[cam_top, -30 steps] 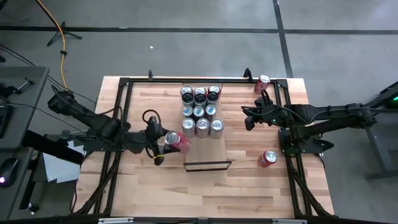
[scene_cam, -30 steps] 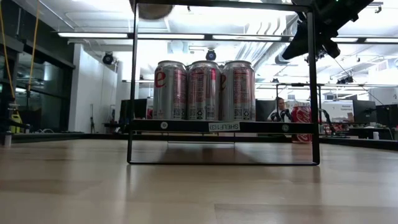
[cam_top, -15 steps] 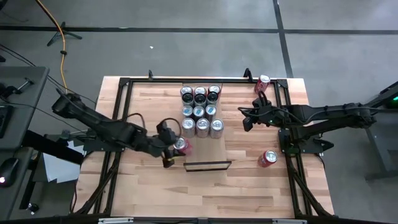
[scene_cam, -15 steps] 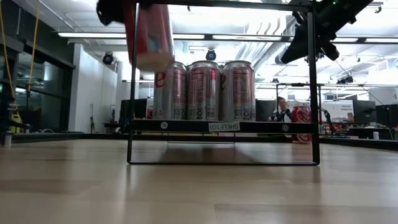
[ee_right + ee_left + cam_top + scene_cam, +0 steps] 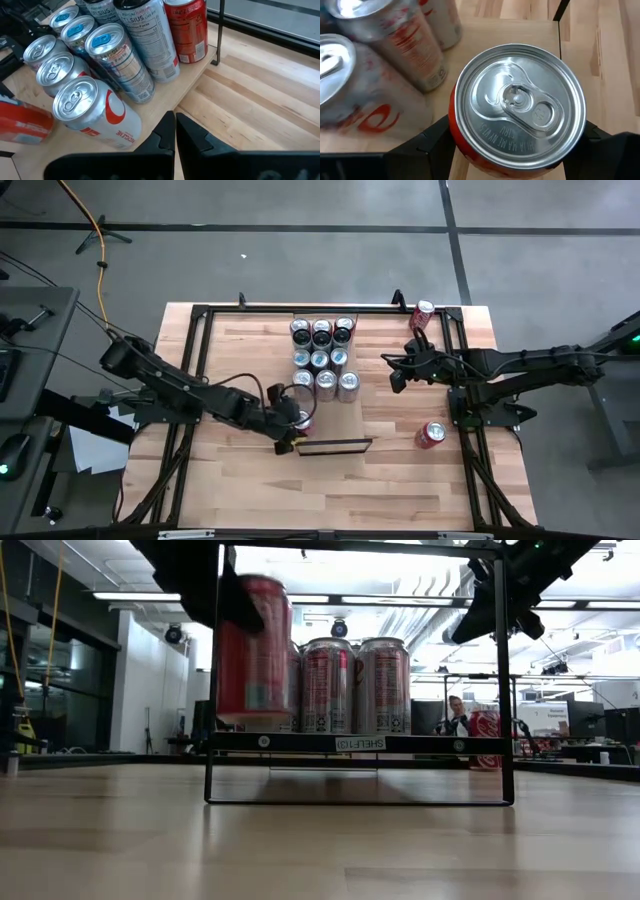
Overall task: Place canned beverage on shelf
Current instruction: Put the red soda can on the shelf
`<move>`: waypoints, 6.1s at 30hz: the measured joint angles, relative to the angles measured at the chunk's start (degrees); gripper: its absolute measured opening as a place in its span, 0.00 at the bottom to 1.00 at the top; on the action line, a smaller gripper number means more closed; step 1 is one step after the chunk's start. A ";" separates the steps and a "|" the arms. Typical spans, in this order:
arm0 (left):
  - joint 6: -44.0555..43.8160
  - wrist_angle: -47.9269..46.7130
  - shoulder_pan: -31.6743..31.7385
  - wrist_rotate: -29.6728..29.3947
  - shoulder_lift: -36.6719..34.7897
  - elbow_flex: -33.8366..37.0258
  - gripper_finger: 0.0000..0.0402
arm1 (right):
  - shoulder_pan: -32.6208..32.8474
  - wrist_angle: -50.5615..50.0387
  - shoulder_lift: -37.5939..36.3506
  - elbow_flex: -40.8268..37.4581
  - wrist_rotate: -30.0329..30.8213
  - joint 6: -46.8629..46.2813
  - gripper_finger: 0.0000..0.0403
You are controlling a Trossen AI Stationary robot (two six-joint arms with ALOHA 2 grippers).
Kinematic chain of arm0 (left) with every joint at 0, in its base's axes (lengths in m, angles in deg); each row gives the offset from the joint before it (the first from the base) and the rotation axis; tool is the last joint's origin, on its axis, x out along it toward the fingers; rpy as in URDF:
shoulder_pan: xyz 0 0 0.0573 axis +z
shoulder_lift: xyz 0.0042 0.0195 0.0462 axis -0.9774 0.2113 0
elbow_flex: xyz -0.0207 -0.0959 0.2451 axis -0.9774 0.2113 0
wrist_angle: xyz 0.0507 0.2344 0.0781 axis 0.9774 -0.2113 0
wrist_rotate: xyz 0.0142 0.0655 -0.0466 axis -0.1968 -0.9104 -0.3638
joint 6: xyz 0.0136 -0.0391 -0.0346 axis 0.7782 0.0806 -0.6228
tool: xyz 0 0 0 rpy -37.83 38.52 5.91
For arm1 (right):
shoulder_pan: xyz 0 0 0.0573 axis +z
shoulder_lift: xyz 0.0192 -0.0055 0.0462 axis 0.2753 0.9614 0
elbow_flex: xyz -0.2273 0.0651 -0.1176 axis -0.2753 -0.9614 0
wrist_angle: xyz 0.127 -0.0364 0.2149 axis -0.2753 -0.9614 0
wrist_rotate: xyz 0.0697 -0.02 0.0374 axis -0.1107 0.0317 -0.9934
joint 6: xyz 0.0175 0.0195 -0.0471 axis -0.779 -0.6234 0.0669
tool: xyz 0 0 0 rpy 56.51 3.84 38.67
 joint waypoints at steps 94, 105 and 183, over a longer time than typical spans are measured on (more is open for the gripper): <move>4.73 -21.01 7.46 25.49 -4.64 -25.31 0.98 | 0.00 -0.03 -0.04 0.00 0.21 -3.66 0.00; 14.38 -18.80 7.70 14.43 -4.42 -25.31 0.81 | 0.00 -0.01 0.19 0.00 0.46 -10.24 0.00; 64.65 -22.75 8.98 29.53 11.53 -27.56 0.00 | -0.01 1.10 6.98 -0.01 2.13 -8.12 0.00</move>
